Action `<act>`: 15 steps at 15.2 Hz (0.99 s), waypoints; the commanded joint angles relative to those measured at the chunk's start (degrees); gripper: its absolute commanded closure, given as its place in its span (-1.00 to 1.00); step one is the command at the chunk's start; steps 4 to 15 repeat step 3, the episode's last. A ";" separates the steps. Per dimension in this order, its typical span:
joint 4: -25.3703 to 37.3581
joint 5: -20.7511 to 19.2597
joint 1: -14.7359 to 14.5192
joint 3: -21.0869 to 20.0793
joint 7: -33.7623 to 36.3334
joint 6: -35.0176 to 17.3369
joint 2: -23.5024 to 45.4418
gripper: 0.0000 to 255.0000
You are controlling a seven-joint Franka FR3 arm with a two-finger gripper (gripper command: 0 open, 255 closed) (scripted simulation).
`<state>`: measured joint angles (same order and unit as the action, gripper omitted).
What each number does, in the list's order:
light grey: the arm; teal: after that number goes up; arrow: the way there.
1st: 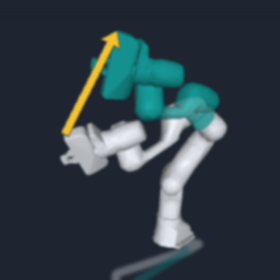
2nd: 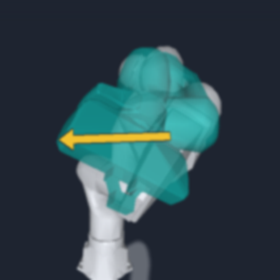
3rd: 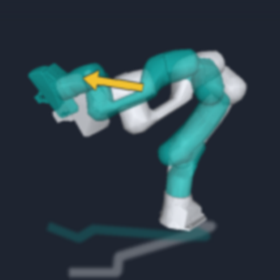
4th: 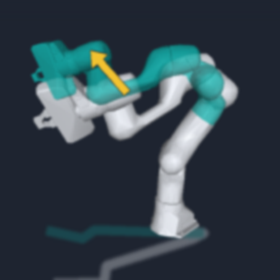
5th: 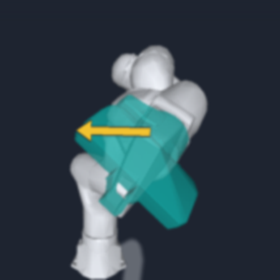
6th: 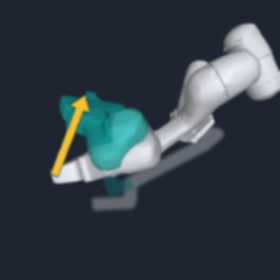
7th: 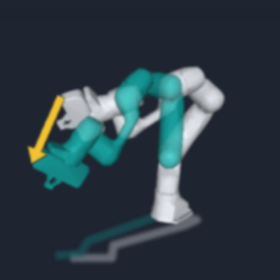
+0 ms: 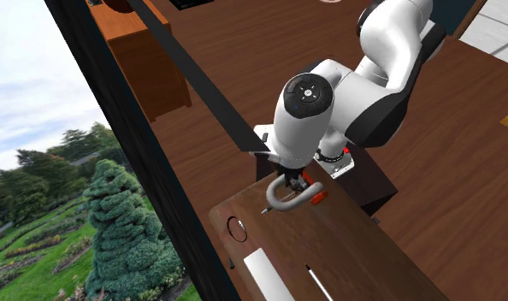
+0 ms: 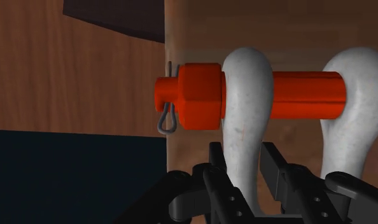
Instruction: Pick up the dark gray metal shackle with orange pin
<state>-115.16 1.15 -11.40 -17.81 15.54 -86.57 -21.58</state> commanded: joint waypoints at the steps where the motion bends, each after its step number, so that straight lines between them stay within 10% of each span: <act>1: 1.59 -0.08 0.07 0.11 -0.13 1.51 0.08 1.00; 15: 1.73 -0.09 0.08 0.11 -0.13 1.63 0.10 1.00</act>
